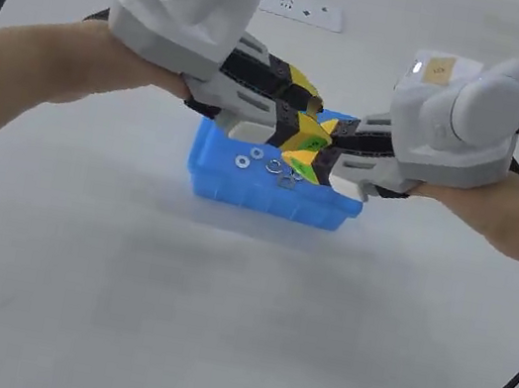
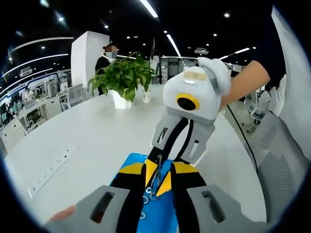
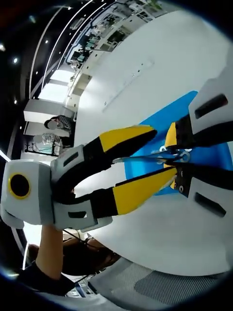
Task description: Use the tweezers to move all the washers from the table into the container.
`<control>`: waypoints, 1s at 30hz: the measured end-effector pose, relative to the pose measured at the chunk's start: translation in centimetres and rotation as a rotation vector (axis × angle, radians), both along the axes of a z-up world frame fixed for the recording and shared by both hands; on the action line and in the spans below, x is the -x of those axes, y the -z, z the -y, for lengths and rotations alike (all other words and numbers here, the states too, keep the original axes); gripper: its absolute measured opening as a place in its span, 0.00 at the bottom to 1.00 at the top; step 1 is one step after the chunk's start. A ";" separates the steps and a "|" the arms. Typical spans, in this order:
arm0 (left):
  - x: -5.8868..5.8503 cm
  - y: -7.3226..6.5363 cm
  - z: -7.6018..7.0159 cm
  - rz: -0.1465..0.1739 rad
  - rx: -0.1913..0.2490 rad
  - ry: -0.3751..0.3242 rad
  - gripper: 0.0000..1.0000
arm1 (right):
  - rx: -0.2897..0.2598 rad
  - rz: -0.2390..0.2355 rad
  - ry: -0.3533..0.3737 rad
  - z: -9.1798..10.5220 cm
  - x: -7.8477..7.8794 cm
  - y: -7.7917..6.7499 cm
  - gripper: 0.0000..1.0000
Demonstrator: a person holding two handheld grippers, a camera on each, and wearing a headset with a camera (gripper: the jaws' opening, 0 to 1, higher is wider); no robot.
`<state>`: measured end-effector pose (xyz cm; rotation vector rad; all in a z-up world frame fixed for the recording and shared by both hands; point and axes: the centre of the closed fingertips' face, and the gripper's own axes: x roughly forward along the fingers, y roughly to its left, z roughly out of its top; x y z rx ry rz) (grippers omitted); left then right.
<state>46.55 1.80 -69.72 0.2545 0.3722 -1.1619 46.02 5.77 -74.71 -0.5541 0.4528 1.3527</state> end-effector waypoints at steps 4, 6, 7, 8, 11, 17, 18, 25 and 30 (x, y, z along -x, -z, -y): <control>0.5 0.1 0.0 0.017 -0.043 0.012 0.20 | 0.015 0.015 -0.012 0.0 0.2 0.0 0.11; 0.8 0.0 -0.1 0.021 -0.049 0.015 0.16 | 0.021 0.021 -0.021 -0.2 0.4 0.1 0.11; 1.0 -0.2 -0.1 0.022 -0.045 0.020 0.13 | 0.035 0.034 -0.034 -0.2 0.5 0.1 0.11; 1.2 -0.4 -0.1 0.028 -0.047 0.026 0.09 | 0.039 0.036 -0.038 -0.2 0.6 0.1 0.11; 1.9 -0.7 0.0 0.045 -0.075 0.038 0.08 | 0.054 0.050 -0.059 -0.3 0.8 -0.3 0.11; 3.1 -2.2 -0.6 0.088 -0.092 0.051 0.08 | 0.061 0.076 -0.082 -0.2 1.2 -1.6 0.10; 3.3 -2.4 -0.7 0.090 -0.092 0.051 0.07 | 0.062 0.082 -0.088 -0.2 1.4 -2.0 0.10; 4.9 -3.6 -1.2 0.115 -0.062 0.061 0.07 | 0.052 0.089 -0.125 -0.1 3.4 -3.8 0.08; 6.9 -4.6 -1.5 0.132 -0.040 0.074 0.07 | 0.058 0.090 -0.154 0.1 5.3 -4.8 0.08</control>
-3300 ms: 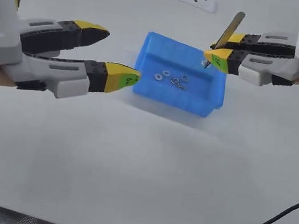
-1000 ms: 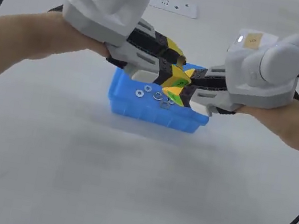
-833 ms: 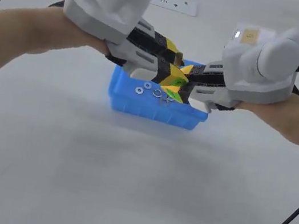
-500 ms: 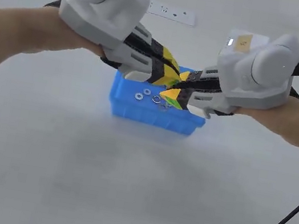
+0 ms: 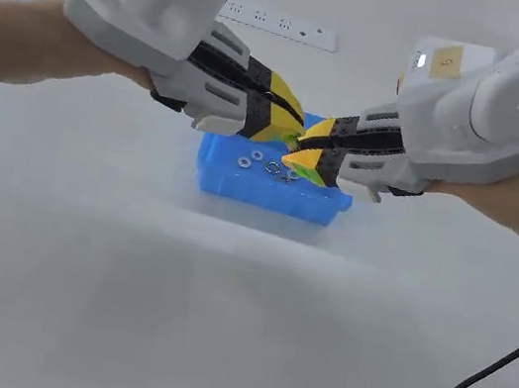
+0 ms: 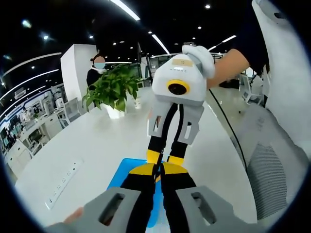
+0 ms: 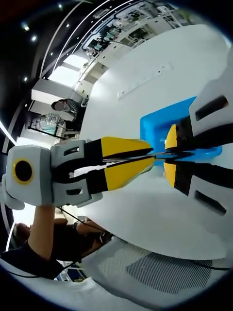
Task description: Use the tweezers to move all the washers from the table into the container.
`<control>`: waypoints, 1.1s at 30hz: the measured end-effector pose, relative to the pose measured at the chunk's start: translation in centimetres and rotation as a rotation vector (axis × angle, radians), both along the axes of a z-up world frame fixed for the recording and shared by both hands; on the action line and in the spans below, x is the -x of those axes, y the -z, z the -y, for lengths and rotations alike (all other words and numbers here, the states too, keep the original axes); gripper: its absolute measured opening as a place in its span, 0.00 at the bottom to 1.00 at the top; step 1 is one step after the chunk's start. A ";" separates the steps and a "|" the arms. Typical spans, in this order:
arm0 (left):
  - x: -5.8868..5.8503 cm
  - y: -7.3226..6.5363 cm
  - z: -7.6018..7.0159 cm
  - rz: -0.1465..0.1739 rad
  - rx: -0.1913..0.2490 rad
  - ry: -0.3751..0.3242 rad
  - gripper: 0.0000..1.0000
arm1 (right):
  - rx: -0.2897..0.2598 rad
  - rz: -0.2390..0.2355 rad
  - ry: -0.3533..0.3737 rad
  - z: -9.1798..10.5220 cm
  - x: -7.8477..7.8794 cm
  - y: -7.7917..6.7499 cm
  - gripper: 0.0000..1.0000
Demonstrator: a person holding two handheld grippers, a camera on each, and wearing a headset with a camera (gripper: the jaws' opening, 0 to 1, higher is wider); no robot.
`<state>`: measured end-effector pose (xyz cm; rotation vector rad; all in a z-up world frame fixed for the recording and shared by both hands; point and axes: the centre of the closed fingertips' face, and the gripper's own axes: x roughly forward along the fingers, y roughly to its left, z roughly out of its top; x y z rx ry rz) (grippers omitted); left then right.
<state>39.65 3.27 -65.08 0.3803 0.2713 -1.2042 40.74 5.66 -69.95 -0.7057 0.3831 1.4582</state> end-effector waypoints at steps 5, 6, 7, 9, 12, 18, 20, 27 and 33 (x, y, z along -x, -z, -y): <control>1.8 -0.2 -0.3 -0.012 0.013 0.020 0.07 | 0.026 0.000 -0.056 0.4 2.2 -0.6 0.08; 2.1 -0.1 -0.4 -0.014 0.012 0.025 0.07 | 0.033 0.000 -0.065 0.5 2.7 -0.6 0.08; 2.4 0.1 -0.5 -0.025 0.012 0.031 0.08 | 0.039 0.000 -0.072 0.5 3.0 -0.6 0.07; 2.9 0.5 -0.5 -0.035 0.001 0.037 0.08 | 0.053 0.006 -0.088 0.6 3.5 -0.4 0.07; 3.3 1.0 -0.6 -0.047 -0.012 0.044 0.08 | 0.075 0.011 -0.108 0.6 4.2 0.0 0.07; 3.8 2.4 -0.5 -0.082 -0.034 0.057 0.08 | 0.112 0.001 -0.128 1.0 5.0 1.0 0.07; 3.9 2.9 -0.4 -0.098 -0.038 0.055 0.08 | 0.123 -0.006 -0.129 1.2 4.9 1.5 0.07; 4.4 5.0 -0.2 -0.123 -0.074 0.070 0.11 | 0.160 -0.040 -0.133 2.1 5.0 2.9 0.07; 4.0 7.1 -0.8 -0.129 -0.118 0.057 0.08 | 0.185 -0.056 -0.136 2.0 4.9 4.4 0.07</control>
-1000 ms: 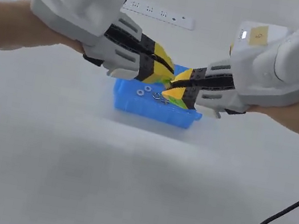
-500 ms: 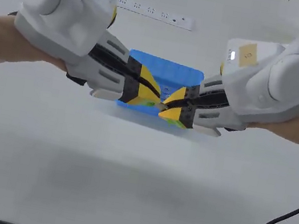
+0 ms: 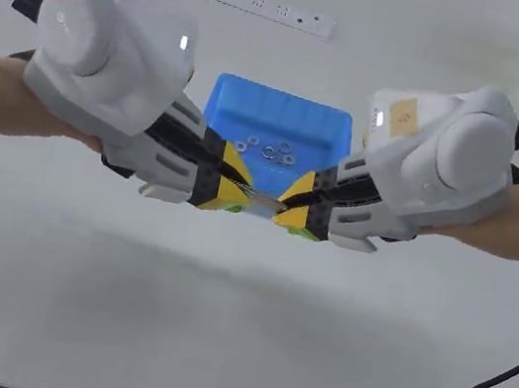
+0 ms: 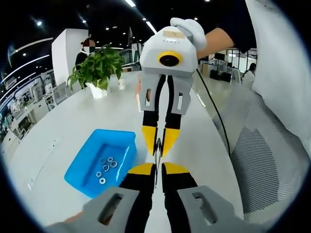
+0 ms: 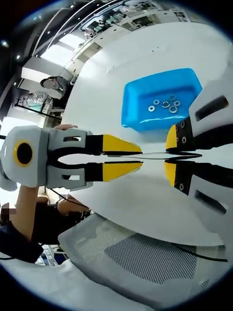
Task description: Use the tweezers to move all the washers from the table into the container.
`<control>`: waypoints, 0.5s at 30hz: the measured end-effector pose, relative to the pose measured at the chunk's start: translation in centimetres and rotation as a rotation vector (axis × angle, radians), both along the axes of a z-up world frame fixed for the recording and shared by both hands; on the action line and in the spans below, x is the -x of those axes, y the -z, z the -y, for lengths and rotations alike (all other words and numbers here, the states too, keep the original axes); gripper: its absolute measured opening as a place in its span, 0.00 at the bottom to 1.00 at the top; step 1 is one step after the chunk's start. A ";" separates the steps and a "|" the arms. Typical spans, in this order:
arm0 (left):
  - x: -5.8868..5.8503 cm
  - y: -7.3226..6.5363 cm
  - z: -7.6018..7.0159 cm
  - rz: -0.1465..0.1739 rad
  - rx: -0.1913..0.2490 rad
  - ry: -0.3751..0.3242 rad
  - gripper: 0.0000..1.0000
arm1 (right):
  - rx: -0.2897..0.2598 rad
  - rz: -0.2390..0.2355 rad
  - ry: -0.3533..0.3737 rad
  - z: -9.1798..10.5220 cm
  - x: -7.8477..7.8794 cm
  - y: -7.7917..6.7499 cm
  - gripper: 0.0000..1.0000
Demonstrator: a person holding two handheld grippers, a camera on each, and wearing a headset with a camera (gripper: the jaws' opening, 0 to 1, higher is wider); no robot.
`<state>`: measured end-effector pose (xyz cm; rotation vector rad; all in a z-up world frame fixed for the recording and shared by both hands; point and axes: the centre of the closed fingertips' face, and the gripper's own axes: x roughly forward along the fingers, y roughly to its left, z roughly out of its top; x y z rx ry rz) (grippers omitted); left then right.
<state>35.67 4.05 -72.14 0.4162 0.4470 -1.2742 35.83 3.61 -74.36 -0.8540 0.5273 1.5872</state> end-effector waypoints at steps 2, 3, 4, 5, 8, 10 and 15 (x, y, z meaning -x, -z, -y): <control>0.0 0.6 -0.1 -0.011 -0.010 -0.001 0.08 | 0.018 0.001 -0.010 0.0 0.1 0.5 0.07; 0.1 0.8 -0.1 -0.016 -0.013 -0.001 0.08 | 0.031 0.008 -0.024 0.0 0.2 0.8 0.07; 0.1 1.1 -0.1 -0.018 -0.023 0.001 0.08 | 0.036 0.007 -0.027 -0.1 0.2 1.0 0.07; 0.2 1.5 -0.2 -0.013 -0.035 0.006 0.08 | 0.041 0.006 -0.029 -0.1 0.1 1.3 0.07; 0.1 2.5 -0.4 -0.016 -0.058 0.005 0.08 | 0.047 -0.004 -0.023 -0.2 0.0 1.8 0.07; 0.0 3.5 -0.6 -0.023 -0.075 0.001 0.08 | 0.042 -0.023 -0.012 -0.2 0.1 2.2 0.07; 0.5 6.1 -0.5 -0.032 -0.146 0.012 0.08 | 0.055 -0.045 -0.018 -0.4 0.6 3.5 0.08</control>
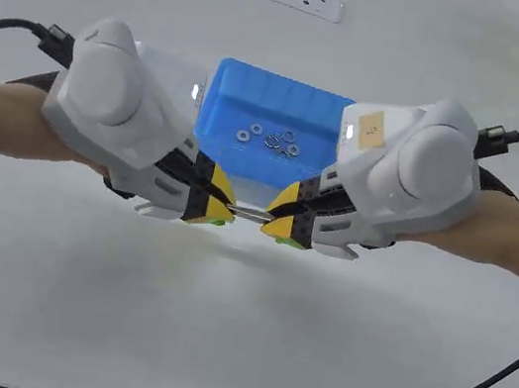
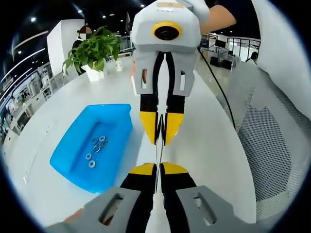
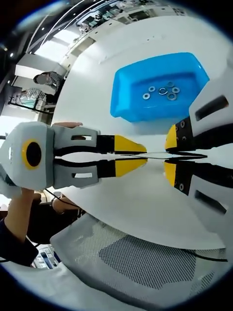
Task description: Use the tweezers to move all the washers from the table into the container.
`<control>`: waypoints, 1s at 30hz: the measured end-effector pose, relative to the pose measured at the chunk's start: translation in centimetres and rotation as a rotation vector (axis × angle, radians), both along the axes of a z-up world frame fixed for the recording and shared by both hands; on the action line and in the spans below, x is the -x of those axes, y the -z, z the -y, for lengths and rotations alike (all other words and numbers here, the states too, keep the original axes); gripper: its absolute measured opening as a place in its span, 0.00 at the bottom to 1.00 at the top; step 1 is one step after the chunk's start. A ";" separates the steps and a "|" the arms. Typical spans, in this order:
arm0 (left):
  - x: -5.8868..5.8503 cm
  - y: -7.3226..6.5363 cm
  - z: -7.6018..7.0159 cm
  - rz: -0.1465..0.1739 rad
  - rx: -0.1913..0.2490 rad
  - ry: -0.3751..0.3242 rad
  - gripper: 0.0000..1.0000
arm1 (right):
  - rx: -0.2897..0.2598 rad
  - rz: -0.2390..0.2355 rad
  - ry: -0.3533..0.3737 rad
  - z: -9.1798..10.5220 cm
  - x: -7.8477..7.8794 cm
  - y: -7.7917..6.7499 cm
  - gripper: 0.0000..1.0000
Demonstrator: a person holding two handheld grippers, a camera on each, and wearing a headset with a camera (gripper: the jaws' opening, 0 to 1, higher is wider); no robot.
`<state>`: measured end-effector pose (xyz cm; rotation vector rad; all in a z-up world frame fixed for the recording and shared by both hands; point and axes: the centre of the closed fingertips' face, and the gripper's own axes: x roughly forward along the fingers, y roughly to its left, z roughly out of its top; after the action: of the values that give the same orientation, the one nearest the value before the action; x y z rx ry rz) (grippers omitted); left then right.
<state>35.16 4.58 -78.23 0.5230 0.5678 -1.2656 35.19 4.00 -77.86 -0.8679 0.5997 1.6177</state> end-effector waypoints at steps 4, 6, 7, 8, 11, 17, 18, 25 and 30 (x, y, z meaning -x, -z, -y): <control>0.0 1.5 0.1 -0.001 -0.034 -0.005 0.08 | 0.054 0.022 -0.021 0.1 0.0 1.5 0.08; -0.1 2.0 -0.1 -0.005 -0.045 -0.008 0.08 | 0.065 0.023 -0.021 0.0 0.0 2.0 0.08; 0.0 2.2 -0.1 -0.013 -0.047 -0.008 0.08 | 0.067 0.023 -0.023 0.0 0.0 2.2 0.08; -0.1 2.3 -0.2 -0.020 -0.048 -0.010 0.08 | 0.069 0.022 -0.023 0.0 0.0 2.3 0.08; -0.4 2.3 -0.2 -0.031 -0.033 -0.025 0.11 | 0.073 0.018 -0.015 0.2 0.0 2.6 0.09; -0.6 2.3 -0.4 -0.050 -0.026 -0.051 0.21 | 0.080 0.027 -0.021 0.7 0.2 3.2 0.11; -0.5 2.2 -0.4 -0.055 -0.026 -0.051 0.21 | 0.083 0.026 -0.018 0.7 0.3 3.3 0.11; -0.3 2.2 -0.7 -0.068 -0.039 -0.082 0.24 | 0.066 0.022 0.021 0.7 -0.1 3.1 0.14; 0.3 1.1 -1.6 -0.080 -0.013 -0.130 0.26 | 0.050 0.032 0.098 1.0 -1.0 2.7 0.26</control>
<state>34.90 6.20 -79.33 0.4413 0.6670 -1.1638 36.16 3.03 -80.58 -0.8861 0.6524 1.5029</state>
